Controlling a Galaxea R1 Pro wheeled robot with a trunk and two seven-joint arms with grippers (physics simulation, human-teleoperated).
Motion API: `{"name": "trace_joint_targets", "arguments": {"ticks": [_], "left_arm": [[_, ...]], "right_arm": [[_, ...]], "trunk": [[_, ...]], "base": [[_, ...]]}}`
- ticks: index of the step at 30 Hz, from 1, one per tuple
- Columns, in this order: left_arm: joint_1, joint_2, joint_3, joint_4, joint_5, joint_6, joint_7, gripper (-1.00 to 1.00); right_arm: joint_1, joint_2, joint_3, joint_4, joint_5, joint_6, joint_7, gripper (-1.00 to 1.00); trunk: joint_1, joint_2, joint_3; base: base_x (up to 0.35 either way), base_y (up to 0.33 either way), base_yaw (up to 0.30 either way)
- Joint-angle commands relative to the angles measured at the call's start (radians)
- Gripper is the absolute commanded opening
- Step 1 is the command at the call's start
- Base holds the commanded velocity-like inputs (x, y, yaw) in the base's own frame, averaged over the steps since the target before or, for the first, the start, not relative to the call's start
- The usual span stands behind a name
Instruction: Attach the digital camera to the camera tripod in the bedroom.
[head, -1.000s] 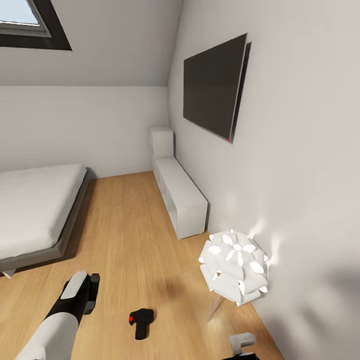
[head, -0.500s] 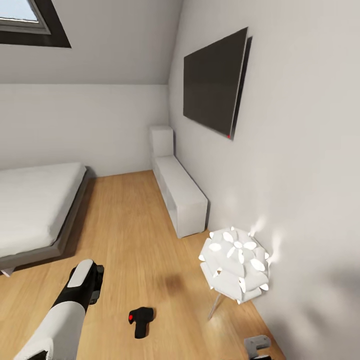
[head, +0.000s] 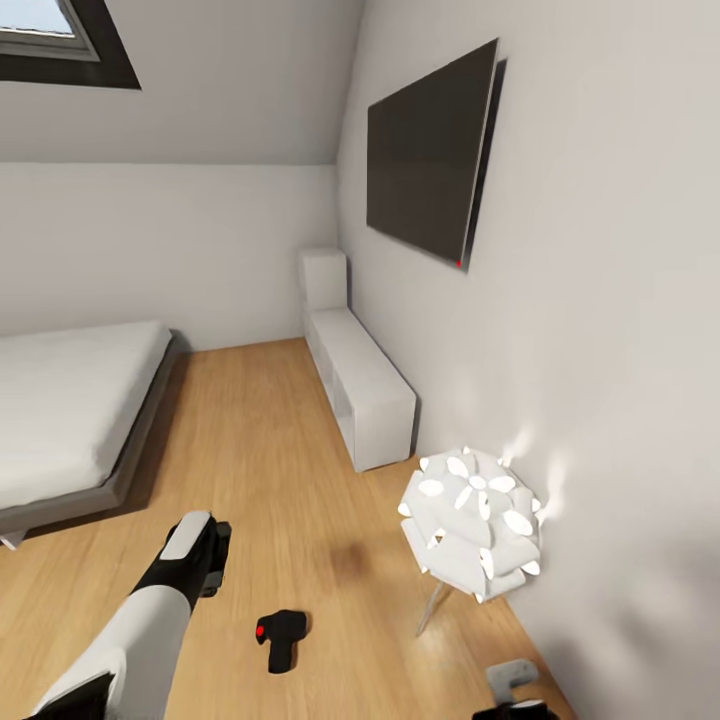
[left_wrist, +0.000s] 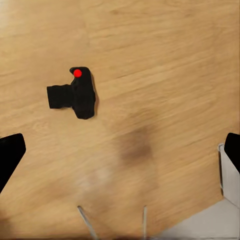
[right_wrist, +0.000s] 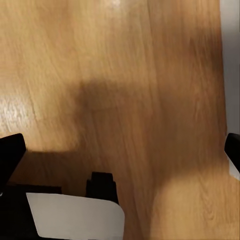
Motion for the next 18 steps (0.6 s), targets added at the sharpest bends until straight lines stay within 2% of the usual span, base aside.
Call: {"name": "trace_joint_targets", "arguments": {"ticks": [1,6,13,18], "left_arm": [[-0.005,-0.005,0.004,0.004,0.001,0.002,-0.001,1.0],[-0.025,-0.018,0.004,0.021,0.003,-0.003,-0.001,1.0],[-0.058,-0.05,0.004,0.043,0.005,-0.041,0.031,1.0],[-0.066,-0.057,0.006,0.065,0.008,-0.063,0.04,1.0]], "right_arm": [[-0.001,-0.001,0.006,-0.01,0.005,0.006,0.004,1.0],[0.0,-0.002,0.008,-0.045,0.005,0.006,0.018,1.0],[0.001,-0.002,0.006,-0.097,0.005,0.013,0.026,1.0],[0.001,-0.002,0.007,-0.109,0.005,0.014,0.028,1.0]], "trunk": [[0.004,-0.008,-0.004],[0.023,-0.043,-0.02],[0.05,-0.092,-0.042],[0.069,-0.127,-0.057]], "base": [[0.0,0.0,0.0],[0.0,0.0,0.0],[0.0,0.0,0.0],[0.0,0.0,0.0]]}}
